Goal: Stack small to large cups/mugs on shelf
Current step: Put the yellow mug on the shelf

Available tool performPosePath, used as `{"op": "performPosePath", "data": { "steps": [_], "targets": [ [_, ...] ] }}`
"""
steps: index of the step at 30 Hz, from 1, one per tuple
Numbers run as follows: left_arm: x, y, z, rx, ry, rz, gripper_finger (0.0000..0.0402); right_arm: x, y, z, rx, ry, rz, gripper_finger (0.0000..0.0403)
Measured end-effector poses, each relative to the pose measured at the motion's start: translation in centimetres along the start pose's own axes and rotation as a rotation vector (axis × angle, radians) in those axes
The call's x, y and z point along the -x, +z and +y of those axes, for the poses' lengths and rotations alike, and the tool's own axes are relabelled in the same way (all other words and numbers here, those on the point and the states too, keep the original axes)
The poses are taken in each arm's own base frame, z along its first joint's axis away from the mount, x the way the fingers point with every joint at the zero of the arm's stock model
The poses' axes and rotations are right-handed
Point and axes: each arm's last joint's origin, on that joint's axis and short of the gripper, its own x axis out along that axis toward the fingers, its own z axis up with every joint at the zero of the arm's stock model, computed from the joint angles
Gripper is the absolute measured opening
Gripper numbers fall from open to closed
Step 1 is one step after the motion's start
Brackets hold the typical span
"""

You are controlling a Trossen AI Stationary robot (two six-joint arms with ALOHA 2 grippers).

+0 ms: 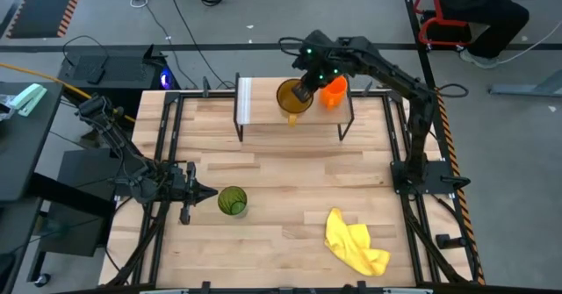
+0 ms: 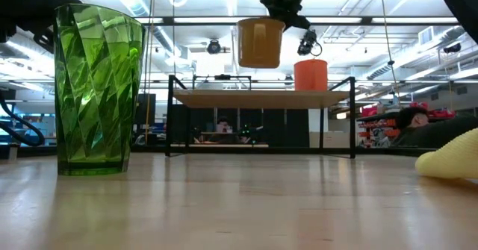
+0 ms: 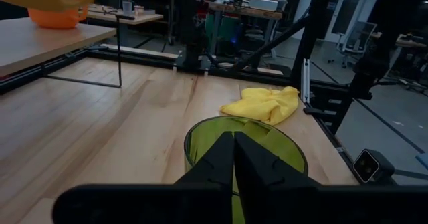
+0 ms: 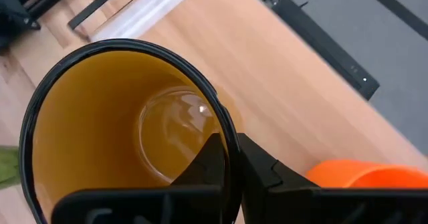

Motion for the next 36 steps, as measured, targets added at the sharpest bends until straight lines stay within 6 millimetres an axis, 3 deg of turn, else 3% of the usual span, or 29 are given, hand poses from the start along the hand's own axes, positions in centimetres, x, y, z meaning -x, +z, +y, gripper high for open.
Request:
{"op": "performPosePath", "data": {
  "steps": [14,26,36],
  "targets": [
    [0.0,0.0,0.0,-0.001,0.001,-0.001,0.0018,-1.0,1.9,-4.2,-0.036,0.059,-0.066,0.0018],
    [0.0,0.0,0.0,-0.001,0.002,-0.001,0.0011,-4.7,2.0,-4.5,-0.007,0.053,0.045,0.0018],
    [0.0,0.0,0.0,-0.001,0.001,-0.001,0.0021,-4.7,1.7,-5.2,-0.011,0.038,0.091,0.0018]
  ]
}}
